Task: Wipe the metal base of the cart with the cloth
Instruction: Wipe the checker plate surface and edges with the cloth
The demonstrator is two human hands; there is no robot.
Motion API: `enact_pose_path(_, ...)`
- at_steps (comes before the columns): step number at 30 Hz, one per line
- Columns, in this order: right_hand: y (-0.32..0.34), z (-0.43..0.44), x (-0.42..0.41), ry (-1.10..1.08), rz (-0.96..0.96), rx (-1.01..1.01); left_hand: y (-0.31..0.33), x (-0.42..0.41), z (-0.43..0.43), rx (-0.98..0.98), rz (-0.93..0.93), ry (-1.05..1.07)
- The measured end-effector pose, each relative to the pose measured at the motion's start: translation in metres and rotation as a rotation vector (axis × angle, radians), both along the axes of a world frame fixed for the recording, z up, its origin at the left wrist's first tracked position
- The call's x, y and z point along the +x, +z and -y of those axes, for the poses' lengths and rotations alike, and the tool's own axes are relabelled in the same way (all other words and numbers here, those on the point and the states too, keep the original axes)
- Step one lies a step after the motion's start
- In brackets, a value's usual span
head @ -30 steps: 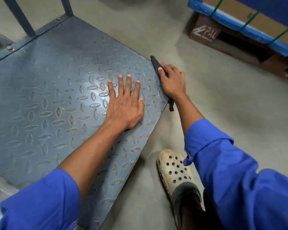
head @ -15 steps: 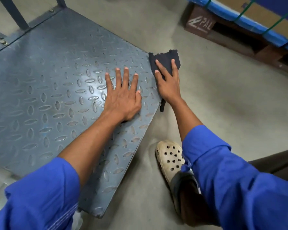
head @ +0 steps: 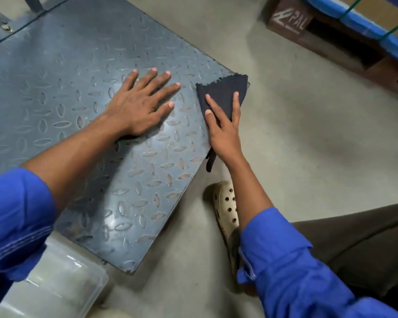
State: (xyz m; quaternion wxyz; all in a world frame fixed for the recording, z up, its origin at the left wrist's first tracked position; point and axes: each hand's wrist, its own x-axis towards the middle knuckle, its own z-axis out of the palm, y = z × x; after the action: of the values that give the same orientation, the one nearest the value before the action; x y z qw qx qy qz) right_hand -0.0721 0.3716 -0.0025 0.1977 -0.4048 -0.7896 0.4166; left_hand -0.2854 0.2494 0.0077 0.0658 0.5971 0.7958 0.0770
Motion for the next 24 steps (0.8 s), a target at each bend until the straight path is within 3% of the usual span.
enact_pose_path(7,-0.017,0.122,0.029,0.043,-0.045,-0.018,0.008,0.013,0.004,-0.036,-0.029,0.011)
enact_pose_path(15,0.002,0.051,0.011,0.043,0.045,-0.053,0.007,0.016,0.063,-0.022,-0.059,-0.125)
enact_pose_path(21,-0.016,0.15,0.036,0.085,-0.074,-0.04,0.01,0.008,0.099,-0.017,-0.074,-0.095)
enact_pose_path(24,-0.019,0.152,0.042,0.168,-0.06,-0.008,0.013,0.01,0.105,-0.039,-0.059,-0.092)
